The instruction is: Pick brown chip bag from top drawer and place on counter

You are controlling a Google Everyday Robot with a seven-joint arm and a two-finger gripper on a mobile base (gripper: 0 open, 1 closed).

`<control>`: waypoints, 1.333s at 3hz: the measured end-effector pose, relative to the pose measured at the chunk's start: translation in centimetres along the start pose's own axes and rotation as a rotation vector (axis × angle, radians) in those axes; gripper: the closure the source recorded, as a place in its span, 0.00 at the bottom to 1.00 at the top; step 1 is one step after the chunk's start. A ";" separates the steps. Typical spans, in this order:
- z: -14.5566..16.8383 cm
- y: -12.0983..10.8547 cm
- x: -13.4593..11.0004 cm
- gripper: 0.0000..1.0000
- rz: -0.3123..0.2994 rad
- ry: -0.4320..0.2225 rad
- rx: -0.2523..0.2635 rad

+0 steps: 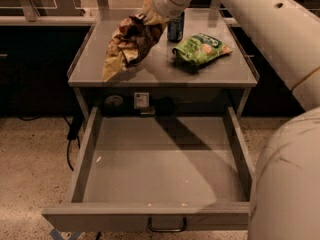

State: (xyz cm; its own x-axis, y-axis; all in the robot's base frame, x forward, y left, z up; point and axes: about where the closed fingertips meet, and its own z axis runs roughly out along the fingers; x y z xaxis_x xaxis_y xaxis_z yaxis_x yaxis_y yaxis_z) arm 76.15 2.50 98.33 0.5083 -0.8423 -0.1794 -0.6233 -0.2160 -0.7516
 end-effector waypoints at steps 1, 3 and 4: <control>1.5 0.5 2.9 1.00 0.022 -0.031 -0.032; 1.6 0.3 2.9 0.81 0.026 -0.039 -0.028; 1.6 0.3 2.9 0.58 0.026 -0.039 -0.028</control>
Offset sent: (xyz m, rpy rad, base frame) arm 0.0382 -0.0286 -0.0196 0.0673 0.0675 0.0364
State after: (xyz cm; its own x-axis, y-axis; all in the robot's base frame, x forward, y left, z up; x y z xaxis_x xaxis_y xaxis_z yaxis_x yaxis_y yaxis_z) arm 78.43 0.77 96.54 0.5140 -0.8282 -0.2235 -0.6527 -0.2086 -0.7283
